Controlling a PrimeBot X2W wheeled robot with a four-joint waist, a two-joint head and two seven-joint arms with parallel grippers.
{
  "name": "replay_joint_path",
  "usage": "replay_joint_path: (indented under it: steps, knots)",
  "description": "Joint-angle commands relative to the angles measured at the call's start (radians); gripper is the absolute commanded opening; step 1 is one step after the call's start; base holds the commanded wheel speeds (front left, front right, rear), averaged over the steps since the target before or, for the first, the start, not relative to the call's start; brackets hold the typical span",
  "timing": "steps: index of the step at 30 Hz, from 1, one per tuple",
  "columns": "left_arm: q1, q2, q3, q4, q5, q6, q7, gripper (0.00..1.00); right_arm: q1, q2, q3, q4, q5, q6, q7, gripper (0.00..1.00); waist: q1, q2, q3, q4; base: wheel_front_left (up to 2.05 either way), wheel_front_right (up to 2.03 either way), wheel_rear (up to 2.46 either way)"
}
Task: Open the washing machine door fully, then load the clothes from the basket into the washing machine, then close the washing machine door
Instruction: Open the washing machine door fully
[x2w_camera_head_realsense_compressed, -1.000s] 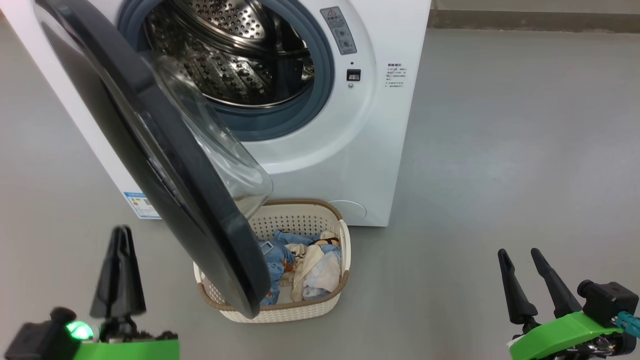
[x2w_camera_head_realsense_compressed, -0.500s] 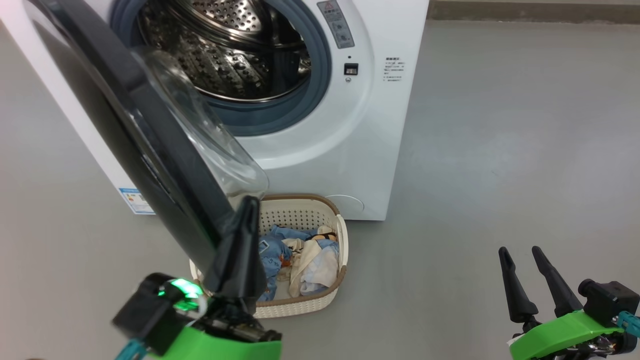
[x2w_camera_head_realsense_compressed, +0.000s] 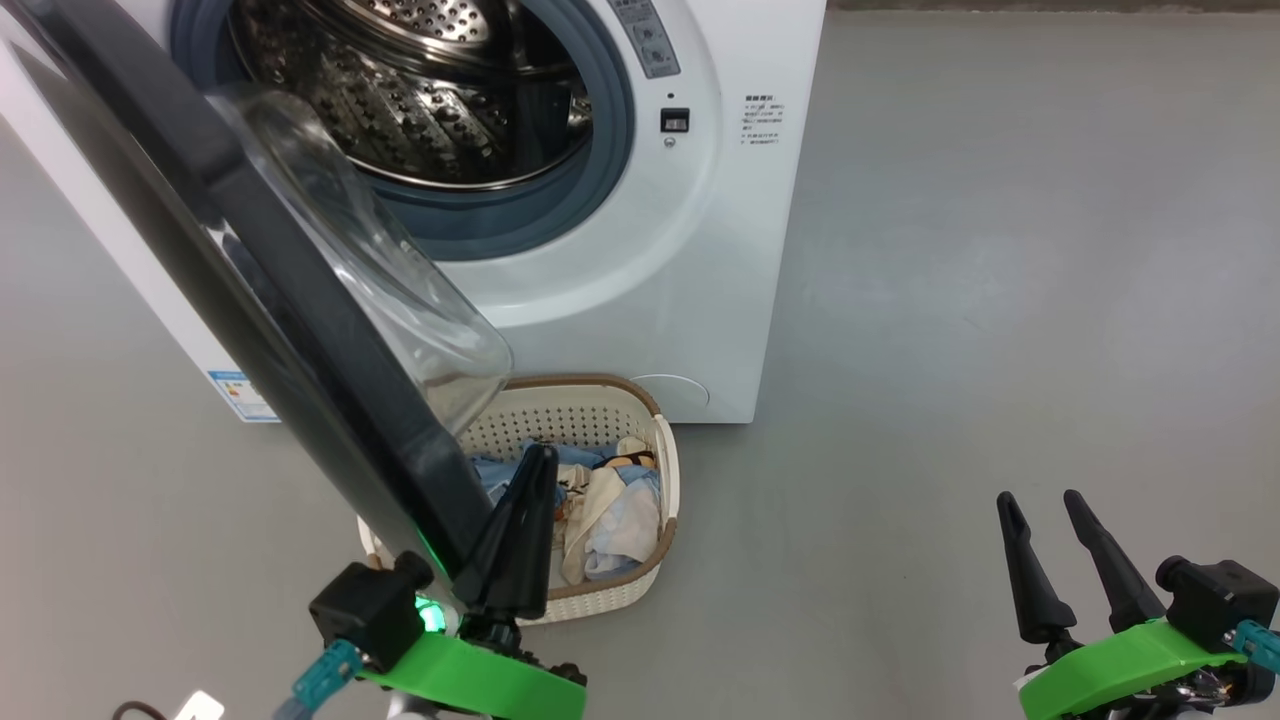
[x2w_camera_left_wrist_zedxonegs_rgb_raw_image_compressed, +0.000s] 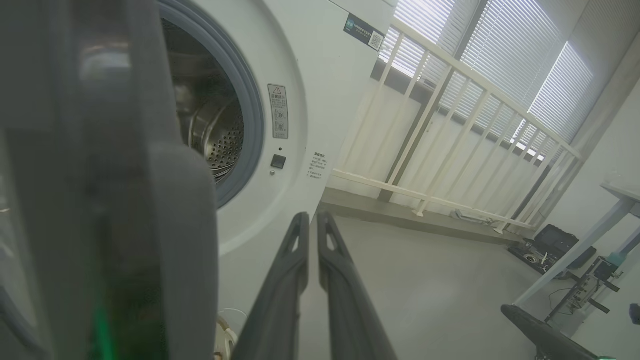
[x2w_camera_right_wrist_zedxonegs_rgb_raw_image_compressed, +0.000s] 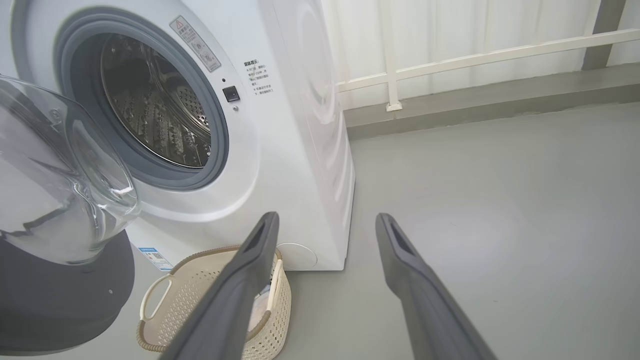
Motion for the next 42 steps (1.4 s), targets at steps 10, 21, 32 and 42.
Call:
replay_joint_path:
  steps: [10, 21, 32, 42]
  knots:
    - [-0.055, 0.005, 0.058, 0.054, -0.031, 0.01, -0.006, 0.0, -0.035, -0.016, 0.019, -0.033, -0.009, 0.006, -0.012, 1.0, 0.0, 0.0, 0.006, 0.012, 0.0, 0.0, 0.0]
    - [-0.046, 0.005, 0.091, 0.077, -0.031, 0.006, -0.006, 0.0, -0.025, -0.018, 0.014, -0.04, -0.012, 0.006, -0.012, 1.0, 0.0, 0.0, -0.001, 0.04, 0.0, 0.0, 0.0]
    - [-0.018, 0.005, 0.112, 0.08, -0.024, 0.003, -0.006, 0.0, -0.026, -0.026, 0.008, -0.043, -0.015, 0.006, -0.012, 1.0, 0.0, 0.0, -0.008, 0.092, 0.0, 0.0, 0.0]
    - [0.017, 0.005, 0.139, 0.072, 0.002, 0.006, -0.006, 0.0, -0.016, -0.035, 0.006, -0.047, -0.013, 0.006, -0.012, 1.0, 0.0, 0.0, -0.02, 0.158, 0.0, 0.0, 0.0]
